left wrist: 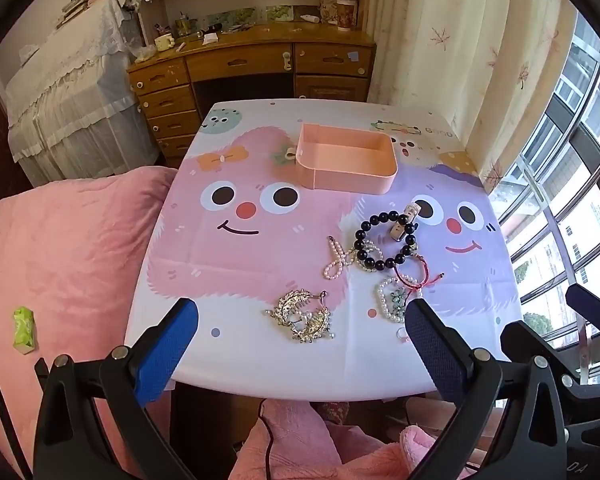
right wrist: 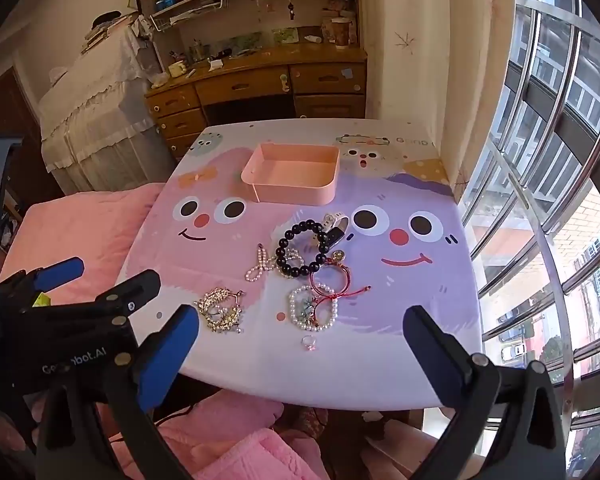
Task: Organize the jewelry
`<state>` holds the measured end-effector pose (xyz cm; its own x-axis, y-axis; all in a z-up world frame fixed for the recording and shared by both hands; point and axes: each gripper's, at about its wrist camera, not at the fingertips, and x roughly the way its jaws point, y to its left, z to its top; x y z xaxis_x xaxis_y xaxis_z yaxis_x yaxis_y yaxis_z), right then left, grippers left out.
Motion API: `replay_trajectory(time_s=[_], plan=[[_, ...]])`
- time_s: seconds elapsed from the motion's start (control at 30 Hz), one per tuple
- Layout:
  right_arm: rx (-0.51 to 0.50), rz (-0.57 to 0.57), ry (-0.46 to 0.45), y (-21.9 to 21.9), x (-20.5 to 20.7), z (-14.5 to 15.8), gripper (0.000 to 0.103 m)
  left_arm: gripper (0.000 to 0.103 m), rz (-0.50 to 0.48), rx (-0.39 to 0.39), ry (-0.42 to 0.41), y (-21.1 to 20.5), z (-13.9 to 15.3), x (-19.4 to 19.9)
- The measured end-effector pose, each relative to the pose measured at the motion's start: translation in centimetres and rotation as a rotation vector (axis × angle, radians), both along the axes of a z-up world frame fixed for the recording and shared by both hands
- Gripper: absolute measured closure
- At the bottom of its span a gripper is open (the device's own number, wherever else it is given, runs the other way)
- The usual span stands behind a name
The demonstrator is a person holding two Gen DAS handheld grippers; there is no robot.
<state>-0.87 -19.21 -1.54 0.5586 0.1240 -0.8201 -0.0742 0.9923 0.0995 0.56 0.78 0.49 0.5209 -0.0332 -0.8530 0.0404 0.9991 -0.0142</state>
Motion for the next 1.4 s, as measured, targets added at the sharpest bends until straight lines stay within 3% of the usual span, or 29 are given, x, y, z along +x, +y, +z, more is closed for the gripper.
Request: replay_trajectory(time_s=[1.4], plan=[[-0.004, -0.054, 0.003, -2.8, 0.1, -0.4, 0.001, 0.001, -0.018, 0.045, -0.027, -2.3, 0.8, -0.9]])
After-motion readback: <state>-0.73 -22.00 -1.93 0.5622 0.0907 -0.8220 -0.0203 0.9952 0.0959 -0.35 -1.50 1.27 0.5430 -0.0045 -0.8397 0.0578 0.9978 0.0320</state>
